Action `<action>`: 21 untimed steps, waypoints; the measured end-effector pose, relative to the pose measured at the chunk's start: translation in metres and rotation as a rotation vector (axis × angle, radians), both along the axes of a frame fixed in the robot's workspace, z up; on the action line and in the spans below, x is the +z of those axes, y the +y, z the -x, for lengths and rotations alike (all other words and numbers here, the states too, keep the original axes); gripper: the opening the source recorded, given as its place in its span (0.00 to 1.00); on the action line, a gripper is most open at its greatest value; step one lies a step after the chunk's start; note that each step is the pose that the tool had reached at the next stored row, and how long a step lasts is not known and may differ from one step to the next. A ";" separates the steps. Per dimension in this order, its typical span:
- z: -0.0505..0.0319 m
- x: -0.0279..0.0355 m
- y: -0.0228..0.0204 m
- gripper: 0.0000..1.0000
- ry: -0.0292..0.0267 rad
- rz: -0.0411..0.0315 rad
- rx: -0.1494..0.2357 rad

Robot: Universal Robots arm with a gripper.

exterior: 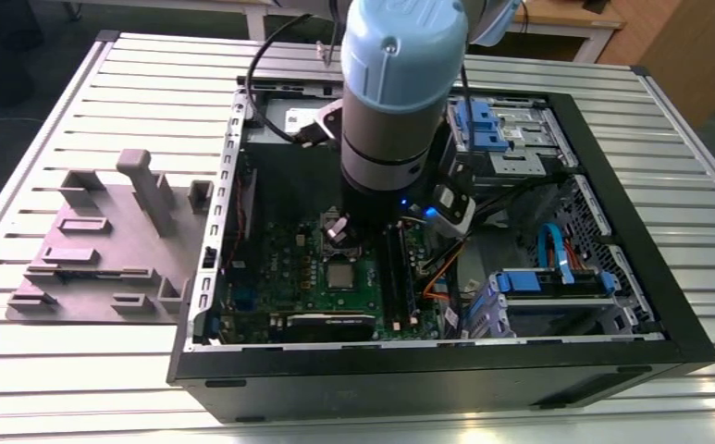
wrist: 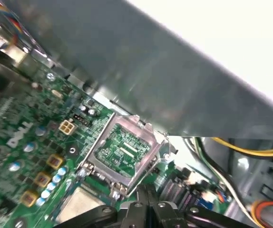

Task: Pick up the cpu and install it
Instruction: 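Close the cpu cover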

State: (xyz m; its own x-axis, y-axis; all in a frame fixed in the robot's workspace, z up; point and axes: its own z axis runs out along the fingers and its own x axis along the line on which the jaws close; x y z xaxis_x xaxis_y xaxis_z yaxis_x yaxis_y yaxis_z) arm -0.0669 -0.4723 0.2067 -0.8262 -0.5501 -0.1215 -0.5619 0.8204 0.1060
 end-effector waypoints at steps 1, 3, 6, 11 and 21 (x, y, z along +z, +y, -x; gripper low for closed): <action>0.0000 0.0019 0.0000 0.10 -0.0001 -0.0003 0.000; -0.0001 0.0014 0.0001 0.10 -0.0004 -0.0004 0.000; 0.0002 -0.0014 0.0000 0.10 -0.0013 -0.0001 0.000; 0.0006 -0.0058 -0.0004 0.10 -0.0013 -0.0002 0.000; 0.0026 -0.0104 -0.0005 0.10 -0.0017 0.0001 0.000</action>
State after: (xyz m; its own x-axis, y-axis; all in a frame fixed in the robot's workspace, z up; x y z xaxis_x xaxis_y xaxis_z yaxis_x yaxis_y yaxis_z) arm -0.0696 -0.4728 0.1963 -0.8258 -0.5504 -0.1228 -0.5623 0.8202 0.1050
